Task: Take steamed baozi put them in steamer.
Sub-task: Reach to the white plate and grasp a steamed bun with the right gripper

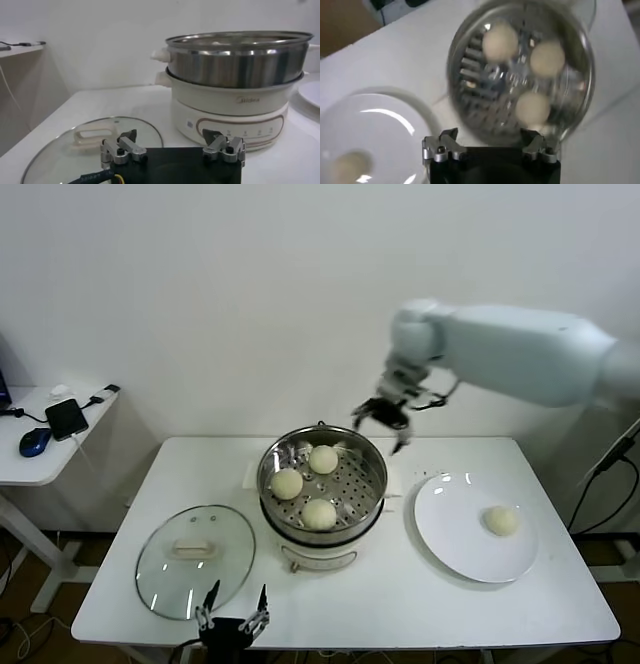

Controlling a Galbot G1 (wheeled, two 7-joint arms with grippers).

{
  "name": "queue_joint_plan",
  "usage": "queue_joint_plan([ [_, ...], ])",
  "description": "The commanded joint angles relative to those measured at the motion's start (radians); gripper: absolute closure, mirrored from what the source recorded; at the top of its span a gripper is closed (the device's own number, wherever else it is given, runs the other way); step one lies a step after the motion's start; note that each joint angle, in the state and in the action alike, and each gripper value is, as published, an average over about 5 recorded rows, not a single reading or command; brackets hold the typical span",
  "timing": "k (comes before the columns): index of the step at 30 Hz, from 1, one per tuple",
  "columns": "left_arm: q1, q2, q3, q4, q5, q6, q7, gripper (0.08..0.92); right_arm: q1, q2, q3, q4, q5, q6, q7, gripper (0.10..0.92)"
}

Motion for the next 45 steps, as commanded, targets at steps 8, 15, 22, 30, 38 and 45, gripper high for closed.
queue_joint_plan([
  [8,-0.001,-0.009,-0.009,-0.025,-0.027,0.012,0.007,0.177,-0.375,-0.452,0.127,-0.109,-0.079,-0.305,0.053,0.203],
  [15,0.005,-0.016,-0.004,-0.022,-0.018,0.014,0.009,0.177,-0.564,-0.406,0.296,-0.194,-0.201,-0.303,0.064,0.203],
  [22,0.015,-0.017,-0.010,-0.022,-0.016,0.009,0.007,0.177,-0.668,-0.362,0.389,-0.230,-0.261,-0.312,0.087,0.203],
  [30,0.018,-0.016,-0.010,-0.021,-0.017,0.005,0.006,0.177,-0.748,-0.308,0.516,-0.298,-0.317,-0.317,0.156,0.203],
  [38,0.020,-0.015,-0.010,-0.019,-0.017,0.003,0.004,0.177,-0.763,-0.279,0.537,-0.314,-0.336,-0.316,0.161,0.203],
  [45,0.020,-0.017,-0.007,-0.022,-0.016,0.004,0.003,0.177,-0.753,-0.278,0.533,-0.317,-0.349,-0.318,0.137,0.304],
])
